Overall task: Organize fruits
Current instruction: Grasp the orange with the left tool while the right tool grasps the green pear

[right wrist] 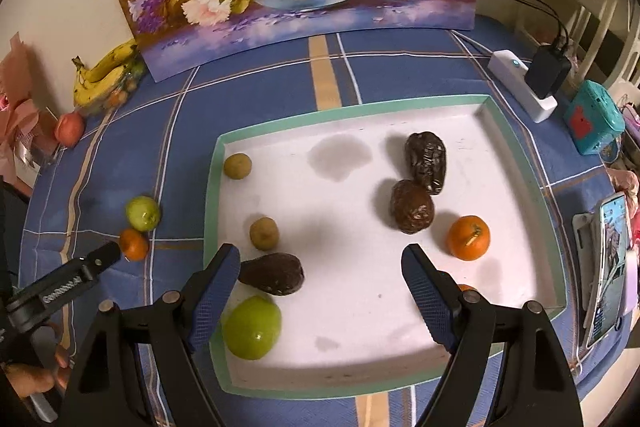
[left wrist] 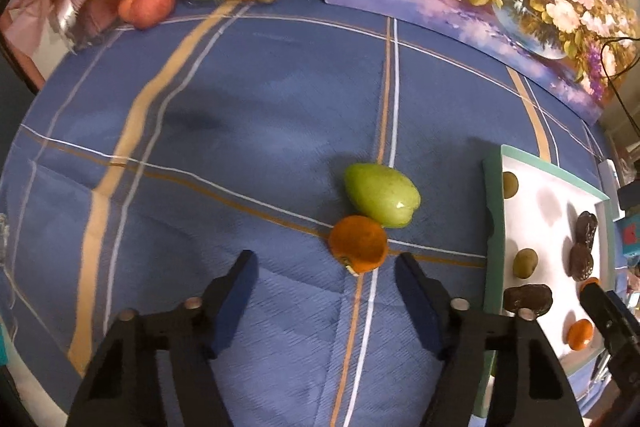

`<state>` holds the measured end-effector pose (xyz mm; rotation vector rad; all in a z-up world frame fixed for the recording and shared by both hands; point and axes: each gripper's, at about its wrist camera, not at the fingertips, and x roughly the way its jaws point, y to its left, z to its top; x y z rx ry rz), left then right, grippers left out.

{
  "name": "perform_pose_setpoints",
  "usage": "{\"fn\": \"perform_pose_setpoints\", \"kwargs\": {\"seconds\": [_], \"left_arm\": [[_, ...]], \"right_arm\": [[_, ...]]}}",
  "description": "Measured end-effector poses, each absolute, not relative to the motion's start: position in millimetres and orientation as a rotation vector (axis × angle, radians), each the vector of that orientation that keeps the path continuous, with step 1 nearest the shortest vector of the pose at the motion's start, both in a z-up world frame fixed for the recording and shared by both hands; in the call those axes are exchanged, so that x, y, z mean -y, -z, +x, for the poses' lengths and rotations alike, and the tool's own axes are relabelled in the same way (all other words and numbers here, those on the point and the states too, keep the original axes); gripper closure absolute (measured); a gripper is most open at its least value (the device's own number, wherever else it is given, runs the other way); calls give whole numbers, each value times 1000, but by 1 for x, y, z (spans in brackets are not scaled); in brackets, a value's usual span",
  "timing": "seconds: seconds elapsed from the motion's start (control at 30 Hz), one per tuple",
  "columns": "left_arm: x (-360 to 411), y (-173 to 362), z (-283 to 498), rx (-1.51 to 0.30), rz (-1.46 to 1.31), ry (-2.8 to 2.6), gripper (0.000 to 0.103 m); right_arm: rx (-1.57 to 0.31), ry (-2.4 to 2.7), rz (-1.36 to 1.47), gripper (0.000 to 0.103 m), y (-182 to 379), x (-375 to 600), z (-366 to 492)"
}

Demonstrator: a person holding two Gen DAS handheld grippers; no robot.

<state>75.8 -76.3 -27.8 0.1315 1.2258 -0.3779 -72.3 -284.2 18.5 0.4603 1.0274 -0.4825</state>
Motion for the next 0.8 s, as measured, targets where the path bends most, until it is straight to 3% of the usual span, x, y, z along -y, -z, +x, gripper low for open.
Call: {"fn": "perform_pose_setpoints", "kwargs": {"seconds": [0.13, 0.37, 0.5, 0.8], "left_arm": [[83, 32, 79, -1236, 121, 405, 48], [90, 37, 86, -1252, 107, 435, 52], [92, 40, 91, -1269, 90, 463, 67], [75, 21, 103, -1231, 31, 436, 68]], "right_arm": [[-1042, 472, 467, 19, -13, 281, -64], [-1061, 462, 454, 19, -6, 275, -51], [-1067, 466, 451, 19, -4, 275, -47], [-1038, 476, 455, 19, -4, 271, -37]]}}
